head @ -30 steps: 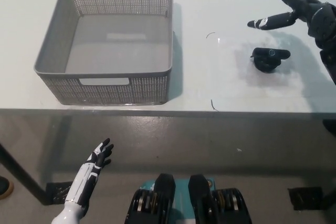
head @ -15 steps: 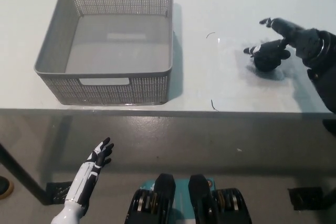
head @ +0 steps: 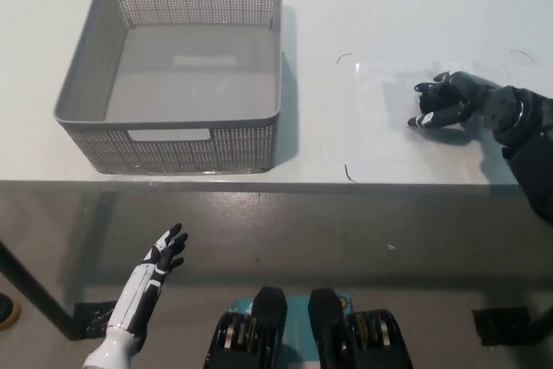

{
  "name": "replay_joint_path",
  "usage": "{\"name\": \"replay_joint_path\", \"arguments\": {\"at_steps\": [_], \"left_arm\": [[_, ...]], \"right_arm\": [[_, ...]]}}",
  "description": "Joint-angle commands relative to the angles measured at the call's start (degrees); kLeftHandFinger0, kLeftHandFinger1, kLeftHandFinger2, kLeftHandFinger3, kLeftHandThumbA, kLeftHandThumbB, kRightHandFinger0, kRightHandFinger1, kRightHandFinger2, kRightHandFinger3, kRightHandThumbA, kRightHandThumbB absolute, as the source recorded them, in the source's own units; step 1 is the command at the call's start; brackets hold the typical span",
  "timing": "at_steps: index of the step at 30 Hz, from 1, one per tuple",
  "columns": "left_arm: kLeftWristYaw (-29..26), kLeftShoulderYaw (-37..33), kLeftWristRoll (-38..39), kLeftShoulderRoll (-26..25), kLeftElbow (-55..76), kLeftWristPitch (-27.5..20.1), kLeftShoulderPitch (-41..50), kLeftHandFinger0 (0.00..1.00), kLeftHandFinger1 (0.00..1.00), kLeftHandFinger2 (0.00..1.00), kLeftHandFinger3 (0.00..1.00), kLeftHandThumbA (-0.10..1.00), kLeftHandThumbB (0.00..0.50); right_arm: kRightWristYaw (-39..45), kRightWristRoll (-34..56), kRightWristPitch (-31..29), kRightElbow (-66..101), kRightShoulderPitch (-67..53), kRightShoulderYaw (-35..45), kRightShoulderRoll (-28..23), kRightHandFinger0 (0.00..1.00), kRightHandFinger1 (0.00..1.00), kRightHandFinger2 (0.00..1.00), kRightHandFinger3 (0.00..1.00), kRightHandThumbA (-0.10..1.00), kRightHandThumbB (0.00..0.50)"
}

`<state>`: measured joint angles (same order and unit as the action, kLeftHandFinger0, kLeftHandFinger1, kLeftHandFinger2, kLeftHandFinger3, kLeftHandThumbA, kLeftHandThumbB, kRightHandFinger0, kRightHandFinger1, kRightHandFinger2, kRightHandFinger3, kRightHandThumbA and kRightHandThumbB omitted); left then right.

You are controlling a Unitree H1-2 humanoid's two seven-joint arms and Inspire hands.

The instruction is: Use the right hand to pick up a webcam and put it into a container on the left side

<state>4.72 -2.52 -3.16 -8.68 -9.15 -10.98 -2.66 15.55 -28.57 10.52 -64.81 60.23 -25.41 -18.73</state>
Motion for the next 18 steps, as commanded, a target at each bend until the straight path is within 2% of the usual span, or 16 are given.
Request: {"name": "replay_joint_path", "arguments": {"at_steps": [1, 5, 6, 7, 8, 9, 10, 11, 12, 13, 14, 15, 16, 17, 18], "left_arm": [[0.62, 0.58, 0.91, -0.74, 1.27, -1.29, -0.90, 1.00, 1.00, 1.00, 1.00, 1.00, 0.174], [0.82, 0.62, 1.17, -0.74, 0.99, -1.59, -1.23, 1.00, 1.00, 1.00, 1.00, 1.00, 0.172], [0.79, 0.67, 1.11, -0.75, 1.04, -1.49, -1.26, 1.00, 1.00, 1.00, 1.00, 1.00, 0.177], [0.84, 0.73, 1.20, -0.75, 1.12, -1.27, -1.30, 1.00, 1.00, 1.00, 1.00, 1.00, 0.177], [0.73, 0.80, 1.15, -0.69, 1.19, -1.03, -1.31, 1.00, 1.00, 1.00, 1.00, 1.00, 0.179], [0.67, 0.83, 1.09, -0.66, 1.27, -0.91, -1.34, 1.00, 1.00, 1.00, 1.00, 1.00, 0.173], [0.66, 0.83, 1.04, -0.66, 1.35, -0.89, -1.34, 1.00, 1.00, 1.00, 1.00, 1.00, 0.171], [0.63, 0.80, 0.84, -0.67, 1.63, -0.69, -1.41, 1.00, 1.00, 1.00, 1.00, 1.00, 0.164], [0.57, 0.84, 0.86, -0.60, 1.59, -0.69, -1.58, 1.00, 1.00, 1.00, 1.00, 1.00, 0.165], [0.60, 0.88, 1.01, -0.56, 1.64, -0.58, -1.59, 1.00, 1.00, 1.00, 1.00, 1.00, 0.167], [0.64, 0.87, 1.00, -0.59, 1.76, -0.43, -1.56, 1.00, 1.00, 1.00, 1.00, 1.00, 0.169], [0.65, 0.86, 0.96, -0.60, 1.85, -0.30, -1.53, 1.00, 1.00, 1.00, 1.00, 1.00, 0.170], [0.62, 0.90, 0.94, -0.62, 1.71, -0.13, -2.09, 1.00, 1.00, 1.00, 1.00, 1.00, 0.170], [0.61, 0.92, 0.84, -0.72, 1.74, -0.01, -2.20, 1.00, 1.00, 1.00, 1.00, 1.00, 0.164], [0.87, 1.01, 1.38, -0.74, 1.52, -0.06, -2.32, 1.00, 1.00, 1.00, 1.00, 1.00, 0.150]], "right_arm": [[-2.27, 0.78, -3.78, -3.00, 0.19, 0.57, 1.54, 1.00, 1.00, 1.00, 1.00, 0.78, 0.492], [-4.63, 1.25, -5.57, -4.42, -0.06, 1.13, 1.91, 1.00, 1.00, 1.00, 1.00, 0.75, 0.483], [-5.39, 2.27, -5.91, -4.86, -0.01, 2.26, 2.16, 1.00, 1.00, 1.00, 1.00, 0.68, 0.476], [-5.70, 4.23, -7.02, -5.42, -0.06, 4.28, 2.34, 1.00, 1.00, 1.00, 1.00, 0.54, 0.422], [-6.64, 4.30, -7.83, -6.05, -0.02, 4.68, 2.43, 1.00, 1.00, 1.00, 1.00, 0.50, 0.406], [-7.79, 3.97, -8.45, -6.45, -0.03, 4.98, 2.49, 0.93, 1.00, 1.00, 1.00, 0.43, 0.360], [-8.94, 3.67, -8.91, -6.65, -0.12, 5.21, 2.54, 0.80, 0.95, 1.00, 1.00, 0.40, 0.354], [-11.09, 3.61, -9.95, -6.85, -0.32, 5.65, 2.58, 0.60, 0.75, 0.84, 0.89, 0.28, 0.316], [-15.02, 3.68, -11.57, -7.06, -0.69, 6.44, 2.79, 0.24, 0.38, 0.49, 0.54, 0.04, 0.258], [-18.11, 3.71, -12.60, -7.06, -1.06, 7.17, 3.03, 0.05, 0.19, 0.33, 0.41, -0.07, 0.227], [-20.46, 3.67, -14.04, -7.08, -1.37, 7.73, 3.14, 0.00, 0.10, 0.33, 0.39, -0.10, 0.158], [-22.20, 3.59, -15.07, -6.99, -1.60, 8.08, 3.22, 0.00, 0.15, 0.54, 0.55, -0.10, 0.165], [-23.56, 3.50, -15.85, -7.14, -1.32, 8.36, 3.21, 0.00, 0.20, 0.62, 0.65, -0.10, 0.146], [-24.35, 3.64, -16.37, -7.10, -1.23, 8.69, 3.27, 0.00, 0.37, 0.81, 0.81, -0.10, 0.138], [-26.25, 3.89, -17.80, -7.37, -1.19, 9.26, 3.39, 0.04, 0.47, 0.87, 0.89, -0.10, 0.138]]}}
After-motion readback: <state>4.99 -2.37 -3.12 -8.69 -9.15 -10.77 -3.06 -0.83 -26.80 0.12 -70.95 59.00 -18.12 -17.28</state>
